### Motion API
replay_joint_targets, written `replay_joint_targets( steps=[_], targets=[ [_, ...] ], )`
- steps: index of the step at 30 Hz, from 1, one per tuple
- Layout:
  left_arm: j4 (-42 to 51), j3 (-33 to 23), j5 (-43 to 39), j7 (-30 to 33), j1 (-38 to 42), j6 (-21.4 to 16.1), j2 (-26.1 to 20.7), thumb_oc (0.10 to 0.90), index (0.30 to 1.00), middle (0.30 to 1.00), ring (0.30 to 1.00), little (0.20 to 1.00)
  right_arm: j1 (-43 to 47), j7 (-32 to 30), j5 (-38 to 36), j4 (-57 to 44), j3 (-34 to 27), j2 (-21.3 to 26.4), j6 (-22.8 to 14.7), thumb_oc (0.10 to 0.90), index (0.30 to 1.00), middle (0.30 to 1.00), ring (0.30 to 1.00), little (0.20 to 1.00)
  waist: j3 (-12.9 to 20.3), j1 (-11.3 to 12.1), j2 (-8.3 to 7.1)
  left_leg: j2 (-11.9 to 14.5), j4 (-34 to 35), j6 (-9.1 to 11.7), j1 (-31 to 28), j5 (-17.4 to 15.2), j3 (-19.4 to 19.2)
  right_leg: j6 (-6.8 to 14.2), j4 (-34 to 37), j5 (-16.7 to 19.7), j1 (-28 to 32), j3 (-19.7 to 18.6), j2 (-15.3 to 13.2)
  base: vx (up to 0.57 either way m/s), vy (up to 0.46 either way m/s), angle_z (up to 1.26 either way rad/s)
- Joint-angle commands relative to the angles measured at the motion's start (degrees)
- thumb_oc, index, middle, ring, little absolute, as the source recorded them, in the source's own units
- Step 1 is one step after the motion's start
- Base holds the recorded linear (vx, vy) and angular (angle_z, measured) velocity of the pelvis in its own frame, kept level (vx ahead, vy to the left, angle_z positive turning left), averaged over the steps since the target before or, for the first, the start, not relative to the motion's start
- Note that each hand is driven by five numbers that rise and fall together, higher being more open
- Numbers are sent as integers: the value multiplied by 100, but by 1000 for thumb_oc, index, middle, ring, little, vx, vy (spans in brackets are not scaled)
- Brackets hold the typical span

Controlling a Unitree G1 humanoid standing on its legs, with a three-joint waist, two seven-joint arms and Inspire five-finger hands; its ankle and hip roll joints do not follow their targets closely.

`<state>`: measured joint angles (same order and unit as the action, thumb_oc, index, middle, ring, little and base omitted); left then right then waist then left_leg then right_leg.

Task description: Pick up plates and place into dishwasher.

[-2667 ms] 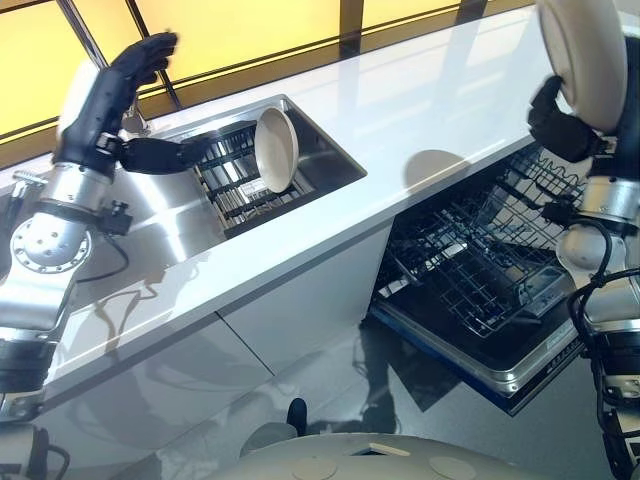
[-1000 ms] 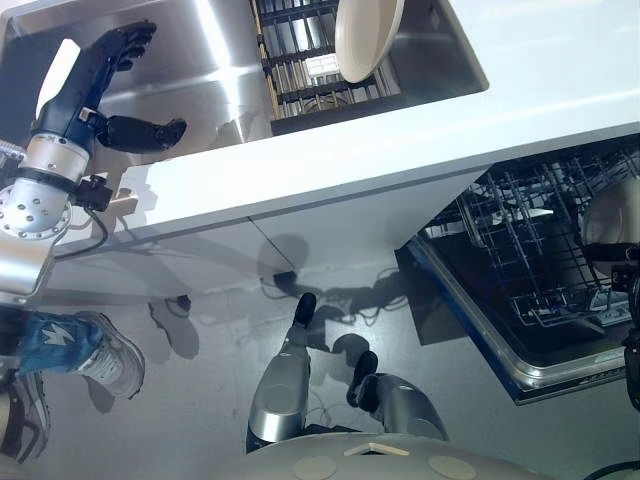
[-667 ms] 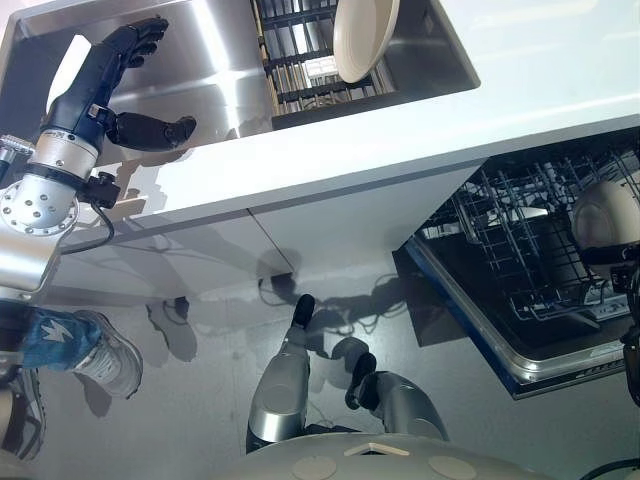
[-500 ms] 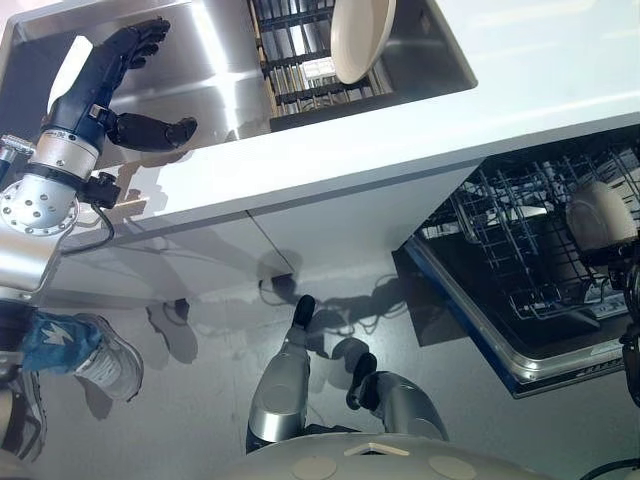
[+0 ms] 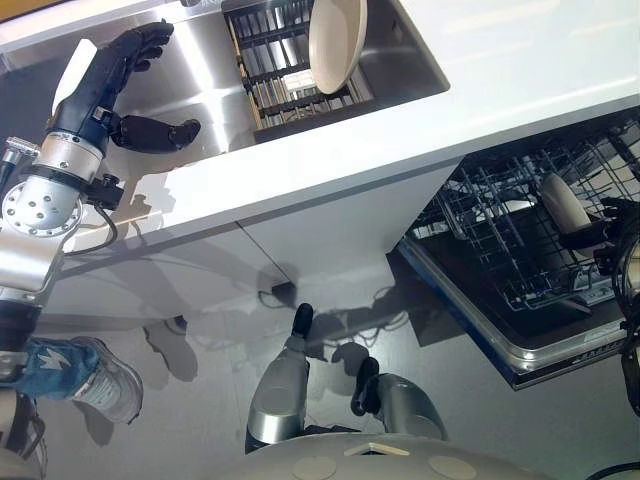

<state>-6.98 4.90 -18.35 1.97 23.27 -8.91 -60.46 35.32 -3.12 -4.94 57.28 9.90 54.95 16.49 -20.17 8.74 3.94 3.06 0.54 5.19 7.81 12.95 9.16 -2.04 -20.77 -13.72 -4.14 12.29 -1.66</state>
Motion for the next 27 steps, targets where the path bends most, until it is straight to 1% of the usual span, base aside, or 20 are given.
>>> replay_joint_targets(
  steps=[1,5,10,11,14,19,23,27],
  targets=[
    [283,-771,-156,159,264,-443,78,800,900,900,900,900,-88,-83,301,-473,217,382,-233,800,900,900,900,900,721,-174,-374,-304,-200,-184,-589,-954,-240,223,1610,983,697,-173,51,11,96,-5],
    [300,-821,-152,97,200,-436,97,800,900,900,900,900,-187,10,152,-625,158,315,-205,800,900,900,900,900,868,-189,-384,-337,-90,-214,-729,-970,-275,259,1698,1016,795,-190,29,2,99,-3],
    [355,-895,-40,71,102,-437,154,800,900,900,900,900,-412,29,-399,-1272,-29,152,-209,800,900,900,900,900,1060,-241,-399,-367,92,-252,-928,-989,-330,307,1798,1055,904,-205,1,-22,101,-1],
    [348,-900,17,84,90,-449,200,800,900,900,900,900,-474,10,-629,-1481,-86,85,-275,800,900,900,900,900,1116,-272,-406,-383,149,-262,-987,-998,-347,327,1840,1076,935,-219,-6,-33,105,3],
    [324,-941,82,90,50,-482,224,800,900,900,900,900,-639,21,-925,-1834,-251,-35,-400,800,900,900,900,900,1197,-321,-416,-401,222,-275,-1070,-1015,-399,362,1913,1115,981,-251,-21,-37,86,-1],
    [246,-1029,204,128,7,-539,332,800,900,900,900,900,-949,360,-1183,-2578,-523,-327,-568,800,900,900,900,900,1416,-467,-440,-464,342,-319,-1241,-1081,-559,441,2169,1261,1074,-412,-36,-43,113,-9],
    [231,-1070,322,194,-60,-599,411,800,900,900,900,900,-1113,678,-1453,-2965,-683,-437,-785,800,900,900,900,900,1578,-572,-466,-503,374,-342,-1340,-1137,-735,507,2419,1435,1133,-537,-35,-46,111,-14],
    [181,-1041,393,292,-45,-615,404,800,900,900,900,900,-1128,646,-1769,-3271,-779,-490,-989,800,900,900,900,900,1674,-635,-471,-509,385,-356,-1388,-1166,-864,534,2517,1521,1150,-617,-29,-34,78,-20]
  ],
)
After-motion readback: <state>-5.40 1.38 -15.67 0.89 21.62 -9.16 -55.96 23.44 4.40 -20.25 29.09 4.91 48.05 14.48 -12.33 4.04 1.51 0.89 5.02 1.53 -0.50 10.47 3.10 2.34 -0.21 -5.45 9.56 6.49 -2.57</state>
